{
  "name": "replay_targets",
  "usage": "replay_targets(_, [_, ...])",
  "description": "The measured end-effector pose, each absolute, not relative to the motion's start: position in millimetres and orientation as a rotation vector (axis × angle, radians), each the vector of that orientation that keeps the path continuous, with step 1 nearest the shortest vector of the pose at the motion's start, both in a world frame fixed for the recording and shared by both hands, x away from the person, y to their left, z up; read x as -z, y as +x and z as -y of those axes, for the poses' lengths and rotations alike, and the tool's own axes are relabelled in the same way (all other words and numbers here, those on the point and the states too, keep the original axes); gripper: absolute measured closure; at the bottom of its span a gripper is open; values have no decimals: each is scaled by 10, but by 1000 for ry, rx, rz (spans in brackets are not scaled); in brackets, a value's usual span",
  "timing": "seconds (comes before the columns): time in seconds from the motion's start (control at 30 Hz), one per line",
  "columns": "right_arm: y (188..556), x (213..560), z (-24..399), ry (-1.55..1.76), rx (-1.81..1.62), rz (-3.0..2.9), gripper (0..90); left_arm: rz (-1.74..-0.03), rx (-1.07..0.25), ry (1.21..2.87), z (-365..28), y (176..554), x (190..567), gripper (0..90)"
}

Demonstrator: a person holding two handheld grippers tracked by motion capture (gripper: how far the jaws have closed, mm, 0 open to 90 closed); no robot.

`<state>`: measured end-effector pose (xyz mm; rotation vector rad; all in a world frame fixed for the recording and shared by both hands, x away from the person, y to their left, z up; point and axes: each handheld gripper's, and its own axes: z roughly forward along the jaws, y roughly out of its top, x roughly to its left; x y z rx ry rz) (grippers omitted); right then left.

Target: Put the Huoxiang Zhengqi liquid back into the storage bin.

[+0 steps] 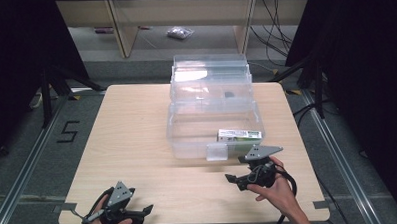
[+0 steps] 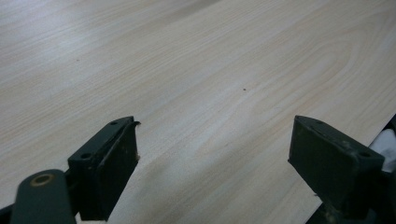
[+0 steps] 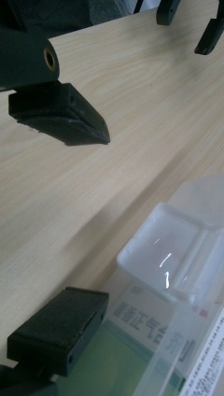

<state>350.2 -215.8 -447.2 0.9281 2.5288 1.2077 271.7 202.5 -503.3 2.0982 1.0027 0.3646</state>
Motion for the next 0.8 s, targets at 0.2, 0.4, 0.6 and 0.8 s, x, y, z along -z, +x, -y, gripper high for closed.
replay_targets(0.2, [3449, 4553, 2221, 961, -1212, -2523, 204, -997, -362, 2110, -2022, 2718, 5033, 149])
replay_targets(0.4, [3373, 4605, 2256, 995, -1200, -2496, 214, -997, -368, 2113, -2019, 2718, 5034, 150])
replay_targets(0.6, [3319, 4726, 2317, 1004, -1148, -2514, 213, -995, -363, 2110, -2023, 2716, 5030, 150])
replay_targets(0.8, [3258, 4785, 2373, 1060, -1127, -2537, 179, -997, -369, 2103, -2021, 2713, 5041, 150])
